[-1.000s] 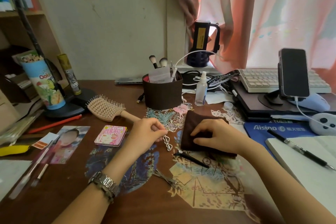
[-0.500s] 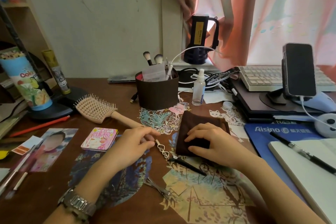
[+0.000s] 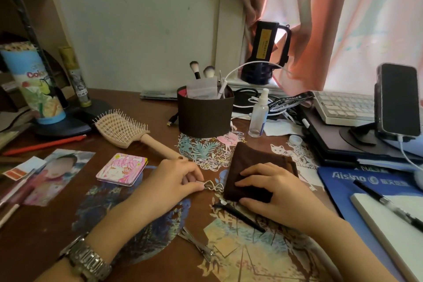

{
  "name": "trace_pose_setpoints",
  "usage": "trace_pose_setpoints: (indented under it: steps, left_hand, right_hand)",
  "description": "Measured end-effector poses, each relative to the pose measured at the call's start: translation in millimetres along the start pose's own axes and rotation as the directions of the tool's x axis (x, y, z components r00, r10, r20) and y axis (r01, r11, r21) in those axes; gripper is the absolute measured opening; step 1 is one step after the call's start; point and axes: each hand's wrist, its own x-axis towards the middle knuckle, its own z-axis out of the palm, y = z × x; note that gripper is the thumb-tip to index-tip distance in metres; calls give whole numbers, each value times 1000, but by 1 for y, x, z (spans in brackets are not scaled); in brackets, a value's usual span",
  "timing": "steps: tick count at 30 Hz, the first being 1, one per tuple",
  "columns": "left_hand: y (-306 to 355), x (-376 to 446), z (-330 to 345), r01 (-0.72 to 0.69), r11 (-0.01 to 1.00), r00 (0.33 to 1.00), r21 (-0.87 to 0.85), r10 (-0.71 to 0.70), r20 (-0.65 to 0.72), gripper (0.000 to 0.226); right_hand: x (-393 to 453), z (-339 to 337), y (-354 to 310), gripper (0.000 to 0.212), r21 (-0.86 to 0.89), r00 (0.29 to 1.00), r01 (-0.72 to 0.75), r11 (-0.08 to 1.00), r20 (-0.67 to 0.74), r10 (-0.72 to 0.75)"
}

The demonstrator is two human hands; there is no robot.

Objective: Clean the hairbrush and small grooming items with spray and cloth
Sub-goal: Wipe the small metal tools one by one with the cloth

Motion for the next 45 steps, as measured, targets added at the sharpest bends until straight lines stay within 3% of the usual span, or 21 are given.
trace_pose_setpoints:
  steps: [7,13,18,23,26,45]
  left_hand:
    - [1,0,3,-27,999,998,21,28,-53,10]
    - [5,-1,7,-83,996,994,26,84,-64,9]
    - [10,4,12,-77,997,995,20,78,-57,11]
    - [5,2,7,-50,999,998,11,50,-36,15]
    - [5,2,7,-46,999,998,4,46,-34,11]
    - [8,8,15,-81,996,994,-39,78,-72,9]
  right_hand:
    - [1,6,-5,35,-73,992,42,996,-119,-50]
    - [1,11,-5,29,122,971,7,992,-238,23]
    - [6,15,-12,36,63,984,-3,998,-178,14]
    - [4,6,-9,39,195,996,4,981,-83,12]
    - [4,6,-7,33,161,999,27,987,-31,-22]
    - [19,23,-12,39,153,995,13,988,-99,2]
